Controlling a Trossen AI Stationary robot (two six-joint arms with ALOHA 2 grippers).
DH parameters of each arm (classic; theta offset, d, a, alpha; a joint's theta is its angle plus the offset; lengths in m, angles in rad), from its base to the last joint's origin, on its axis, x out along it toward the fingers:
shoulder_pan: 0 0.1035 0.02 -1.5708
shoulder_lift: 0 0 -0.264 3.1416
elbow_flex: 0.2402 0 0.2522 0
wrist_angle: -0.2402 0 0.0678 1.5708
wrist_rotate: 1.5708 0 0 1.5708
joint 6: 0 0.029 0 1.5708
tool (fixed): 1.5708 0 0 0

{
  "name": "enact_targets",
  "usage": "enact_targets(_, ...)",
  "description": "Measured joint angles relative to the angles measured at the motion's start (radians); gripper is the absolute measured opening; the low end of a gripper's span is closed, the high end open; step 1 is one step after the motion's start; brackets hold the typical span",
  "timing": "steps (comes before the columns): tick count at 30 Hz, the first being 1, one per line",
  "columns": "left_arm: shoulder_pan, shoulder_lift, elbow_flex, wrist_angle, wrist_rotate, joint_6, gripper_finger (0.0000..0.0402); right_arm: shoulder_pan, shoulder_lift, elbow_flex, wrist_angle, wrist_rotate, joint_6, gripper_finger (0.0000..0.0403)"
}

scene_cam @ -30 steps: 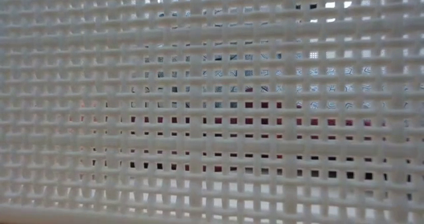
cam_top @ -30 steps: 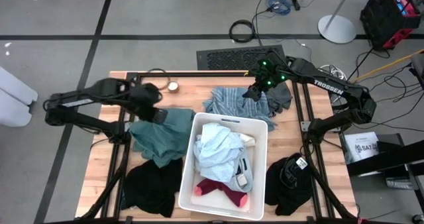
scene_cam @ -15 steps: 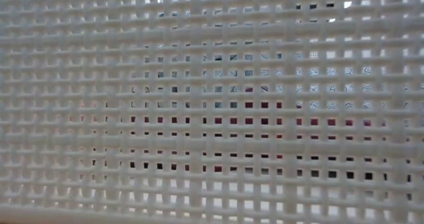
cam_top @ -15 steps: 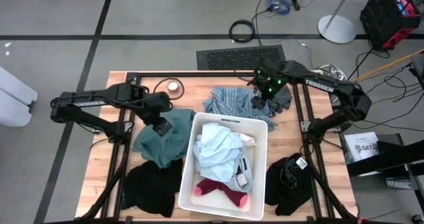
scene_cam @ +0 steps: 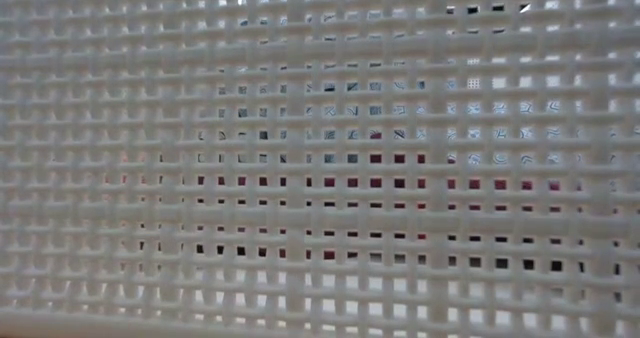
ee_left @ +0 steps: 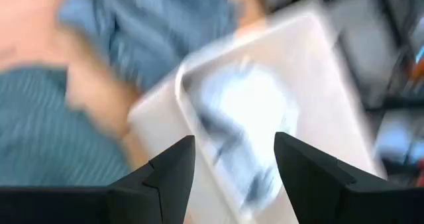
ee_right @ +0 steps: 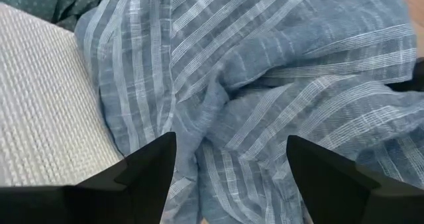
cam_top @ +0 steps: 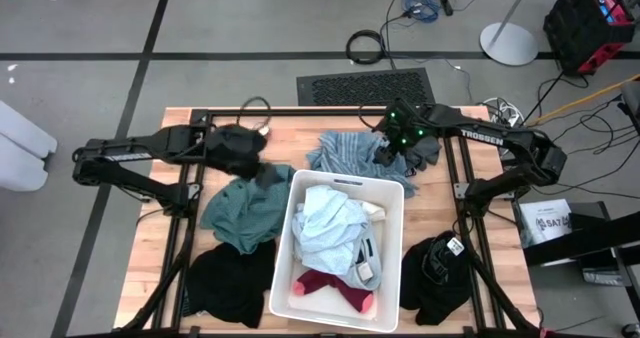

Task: Sort clothes
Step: Put the blue polo shirt into the white laundry bin

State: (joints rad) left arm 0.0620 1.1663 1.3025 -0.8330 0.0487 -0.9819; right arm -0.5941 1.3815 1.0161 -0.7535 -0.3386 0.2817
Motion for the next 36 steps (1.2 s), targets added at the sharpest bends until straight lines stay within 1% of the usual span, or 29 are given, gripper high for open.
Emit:
enact_targets(2, 0.001, 0.019, 0.002, 0.053, -0.055, -0.045, 0.0214, 0.000, 0.002, 0.000, 0.007, 0.001, 0.002, 0.0274)
enact_targets(5, 0.000, 0.078, 0.002, 0.029, -0.065, -0.085, 0.0215, 0.000, 0.002, 0.000, 0.007, 0.026, 0.002, 0.0274)
enact_targets(6, 0.000, 0.102, 0.000, 0.025, -0.059, -0.086, 0.0215, -0.003, 0.002, 0.000, 0.007, 0.032, 0.001, 0.0274)
enact_targets(10, 0.000, 0.183, 0.001, 0.054, 0.027, -0.086, 0.0215, -0.022, 0.002, 0.000, 0.004, 0.074, 0.007, 0.0274)
enact_targets(12, 0.001, 0.220, 0.001, 0.027, 0.041, -0.091, 0.0215, -0.033, 0.005, 0.000, 0.004, 0.083, 0.011, 0.0274)
enact_targets(15, 0.001, 0.270, -0.002, -0.020, 0.036, -0.112, 0.0215, -0.047, 0.025, 0.000, 0.003, 0.081, 0.002, 0.0274)
enact_targets(21, 0.001, 0.318, 0.000, -0.014, 0.032, -0.112, 0.0212, -0.048, 0.124, 0.000, 0.011, 0.086, -0.071, 0.0274)
enact_targets(23, 0.001, 0.323, 0.000, -0.018, 0.034, -0.112, 0.0194, -0.048, 0.161, 0.000, 0.029, 0.123, -0.089, 0.0274)
enact_targets(25, 0.000, 0.319, 0.001, -0.026, 0.035, -0.112, 0.0160, -0.048, 0.191, 0.000, 0.053, 0.162, -0.092, 0.0274)
enact_targets(27, 0.001, 0.310, 0.001, -0.043, 0.041, -0.111, 0.0110, -0.048, 0.217, 0.000, 0.083, 0.187, -0.092, 0.0274)
enact_targets(29, 0.002, 0.297, 0.000, -0.064, 0.039, -0.113, 0.0050, -0.048, 0.243, 0.000, 0.102, 0.197, -0.092, 0.0270)
enact_targets(30, 0.003, 0.290, -0.003, -0.073, 0.034, -0.110, 0.0028, -0.048, 0.260, 0.000, 0.102, 0.202, -0.091, 0.0263)
enact_targets(31, 0.003, 0.283, -0.004, -0.076, 0.033, -0.103, 0.0017, -0.047, 0.278, 0.000, 0.098, 0.202, -0.091, 0.0251)
enact_targets(32, 0.003, 0.271, -0.004, -0.074, 0.033, -0.091, 0.0016, -0.045, 0.296, 0.000, 0.094, 0.202, -0.093, 0.0234)
enact_targets(34, 0.001, 0.243, 0.001, -0.114, 0.030, -0.081, 0.0016, -0.039, 0.327, 0.000, 0.086, 0.186, -0.109, 0.0186)
enact_targets(36, 0.000, 0.221, 0.001, -0.165, 0.023, -0.083, 0.0014, -0.037, 0.354, 0.000, 0.081, 0.157, -0.129, 0.0121)
